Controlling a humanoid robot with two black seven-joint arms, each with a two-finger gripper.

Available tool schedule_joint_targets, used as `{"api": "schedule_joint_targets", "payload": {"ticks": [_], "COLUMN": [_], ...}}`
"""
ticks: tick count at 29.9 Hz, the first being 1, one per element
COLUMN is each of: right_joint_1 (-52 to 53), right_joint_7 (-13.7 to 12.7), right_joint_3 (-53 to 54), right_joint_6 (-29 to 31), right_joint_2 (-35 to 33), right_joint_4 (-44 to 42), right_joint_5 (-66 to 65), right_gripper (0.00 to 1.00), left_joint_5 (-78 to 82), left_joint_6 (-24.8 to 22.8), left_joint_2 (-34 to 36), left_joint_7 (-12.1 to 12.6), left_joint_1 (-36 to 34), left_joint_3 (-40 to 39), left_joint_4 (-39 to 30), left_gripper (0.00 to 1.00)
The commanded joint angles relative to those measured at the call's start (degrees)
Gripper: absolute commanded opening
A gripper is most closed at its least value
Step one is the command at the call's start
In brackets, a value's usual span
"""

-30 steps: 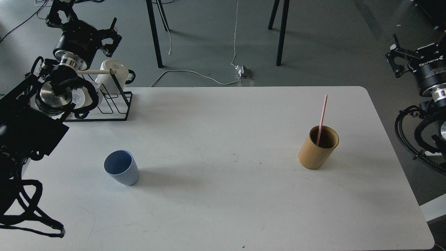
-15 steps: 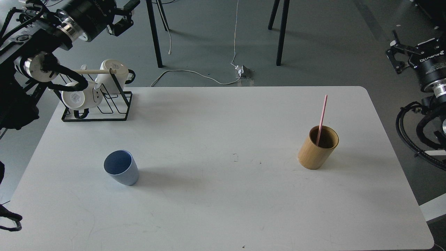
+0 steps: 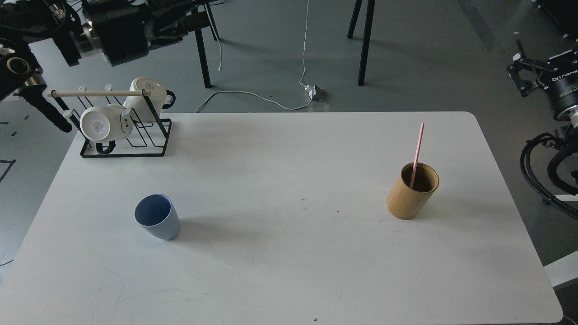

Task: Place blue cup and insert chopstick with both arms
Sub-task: 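Swing the left arm from the rack area down toward the blue cup, then grasp the light blue cup with the left gripper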

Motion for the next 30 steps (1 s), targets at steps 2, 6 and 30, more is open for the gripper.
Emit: {"api": "schedule_joint_targets", "payload": {"ticks": [2, 6, 30], "right_joint_1": [-0.3, -0.4, -0.3], "right_joint_7": [-0.1, -0.1, 0.0], "right_joint_3": [-0.3, -0.3, -0.1], "right_joint_6": [0.0, 0.0, 0.0], "right_joint_2": [-0.6, -0.7, -1.3], "right_joint_4": [0.0, -0.2, -0.3], "right_joint_5": [0.0, 0.0, 0.0], "right_gripper": [0.99, 0.99, 0.99], "left_joint_5": [14.8, 29.6, 51.7], "left_joint_6": [0.3, 3.2, 11.6], "left_joint_2": [2.9, 5.7, 9.6], "left_joint_7": [-0.2, -2.5, -8.3], "left_joint_1": [6.2, 11.1, 20.1], "left_joint_3": [3.5, 3.9, 13.8], "left_joint_4": [-5.0, -5.0, 4.4], "left_gripper": [0.96, 0.93, 0.64]}}
